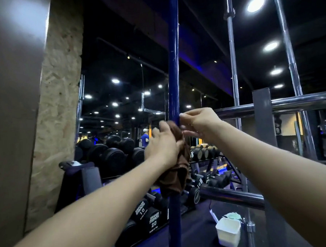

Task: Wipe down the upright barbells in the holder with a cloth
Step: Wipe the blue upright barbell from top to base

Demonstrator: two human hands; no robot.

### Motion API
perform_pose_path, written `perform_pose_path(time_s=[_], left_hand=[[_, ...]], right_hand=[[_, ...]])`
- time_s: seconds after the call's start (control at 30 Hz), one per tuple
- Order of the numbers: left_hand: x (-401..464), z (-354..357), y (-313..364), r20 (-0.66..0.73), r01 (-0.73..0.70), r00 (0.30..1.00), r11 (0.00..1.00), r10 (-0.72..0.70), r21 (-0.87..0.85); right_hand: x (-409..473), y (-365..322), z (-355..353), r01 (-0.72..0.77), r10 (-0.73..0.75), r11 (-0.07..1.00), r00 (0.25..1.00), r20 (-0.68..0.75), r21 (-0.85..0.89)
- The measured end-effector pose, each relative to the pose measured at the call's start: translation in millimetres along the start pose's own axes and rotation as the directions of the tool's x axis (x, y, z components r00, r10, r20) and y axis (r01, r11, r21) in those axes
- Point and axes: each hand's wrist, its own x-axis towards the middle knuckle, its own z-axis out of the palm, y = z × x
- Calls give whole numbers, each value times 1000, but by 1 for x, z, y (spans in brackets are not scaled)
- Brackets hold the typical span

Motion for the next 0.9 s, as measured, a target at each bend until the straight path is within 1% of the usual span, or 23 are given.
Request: perform_pose_path(time_s=[0.07, 0.13, 0.2, 0.23, 0.27, 0.33, 0.37, 0.4, 0.43, 0.47, 0.5, 0.57, 0.6, 0.7, 0.77, 0.8, 0.83, 0.87, 0.9], left_hand=[[-16, 9, -9, 99, 39, 994, 999, -40, 17], [-25, 10, -12, 184, 69, 980, 997, -72, 21], [-26, 1, -13, 237, 155, 962, 986, -137, -58], [-24, -6, -12, 263, 215, 949, 967, -173, -138], [-19, -13, -12, 291, 291, 932, 924, -215, -247], [-5, -24, -15, 329, 470, 879, 748, -345, -469], [11, -23, -22, 324, 513, 858, 653, -398, -557], [21, -26, -23, 333, 528, 846, 565, -416, -634], [22, -37, -16, 354, 531, 839, 475, -414, -702], [16, -50, -4, 365, 517, 842, 399, -398, -757], [12, -62, 7, 371, 496, 853, 344, -368, -798], [6, -74, 22, 387, 463, 877, 284, -284, -840], [5, -77, 26, 389, 449, 887, 274, -248, -850], [-4, -84, 31, 416, 451, 884, 157, -212, -879], [-8, -89, 25, 419, 447, 888, 138, -191, -884], [-9, -90, 21, 411, 439, 894, 158, -179, -885], [-8, -91, 16, 388, 416, 906, 185, -170, -890], [-6, -91, 10, 350, 385, 920, 239, -175, -892], [-4, -90, 3, 300, 349, 934, 318, -191, -882]], right_hand=[[-12, 2, -5, -12, 12, 998, 1000, -2, -70], [-24, 0, -9, -23, 21, 995, 1000, -15, -101], [-37, -5, -11, -15, 16, 987, 1000, 8, -157], [-43, -8, -12, -2, 9, 982, 999, 32, -191], [-50, -12, -11, 15, -3, 979, 998, 57, -201], [-61, -22, -9, 42, -25, 988, 993, 112, -152], [-66, -27, -7, 58, -41, 992, 988, 148, -111], [-71, -33, -5, 89, -70, 992, 980, 188, -94], [-76, -38, -3, 140, -109, 982, 968, 226, -127], [-79, -41, 0, 198, -142, 959, 956, 258, -203], [-82, -44, 3, 254, -166, 919, 943, 287, -303], [-83, -46, 8, 338, -204, 825, 925, 319, -452], [-81, -46, 9, 367, -237, 801, 920, 313, -473], [-72, -44, 9, 415, -340, 762, 910, 238, -496], [-67, -46, 9, 410, -386, 705, 906, 172, -579], [-63, -48, 10, 405, -418, 671, 898, 134, -621], [-59, -51, 11, 397, -455, 648, 886, 88, -650], [-55, -55, 11, 379, -486, 638, 873, 30, -670], [-50, -61, 11, 355, -510, 642, 860, -33, -679]])
